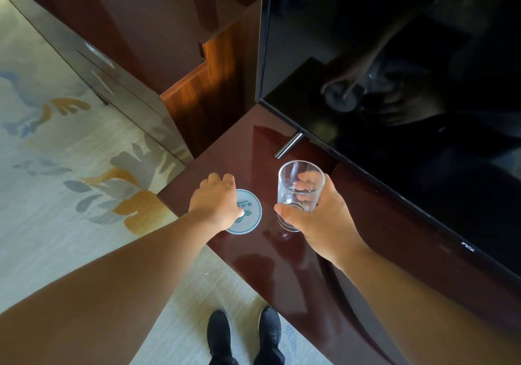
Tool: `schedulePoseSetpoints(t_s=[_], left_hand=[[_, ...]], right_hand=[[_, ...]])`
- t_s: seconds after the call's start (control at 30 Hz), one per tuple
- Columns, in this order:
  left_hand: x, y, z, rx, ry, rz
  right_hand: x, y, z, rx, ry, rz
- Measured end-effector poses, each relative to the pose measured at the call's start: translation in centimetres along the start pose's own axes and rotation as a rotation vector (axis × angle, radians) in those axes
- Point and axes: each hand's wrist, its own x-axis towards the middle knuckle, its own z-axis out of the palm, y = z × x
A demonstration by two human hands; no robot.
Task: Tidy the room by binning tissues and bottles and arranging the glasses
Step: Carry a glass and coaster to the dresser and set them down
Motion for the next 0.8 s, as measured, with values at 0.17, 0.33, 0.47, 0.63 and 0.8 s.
schedulePoseSetpoints(t_s=[0.17,0.33,0.47,0.63,0.8], left_hand=[[0.1,-0.3,-0.3,-0.052,0.057,0.059],[-1.1,-0.7,-3.0,-0.136,0.024,0.15],[-3.0,-1.1,-6.8,-0.141,0.156,0.205],[-6.1,-2.4,-12.6,-0.153,0.331,0.184],[-9.5,-4.4,-17.5,-0.168,0.456,0.095]], right_hand=[[0.1,-0.4,-0.1,-0.009,-0.005,-0.011],[-0.1,-2.0,-0.8,0.003,-0.019,-0.055],[-0.2,-4.4,-1.4,0.023,-0.028,-0.127],[-0.3,-8.6,-2.0,0.043,-0.051,-0.264],[-0.6,-12.9,-1.4,0.041,-0.079,-0.396]])
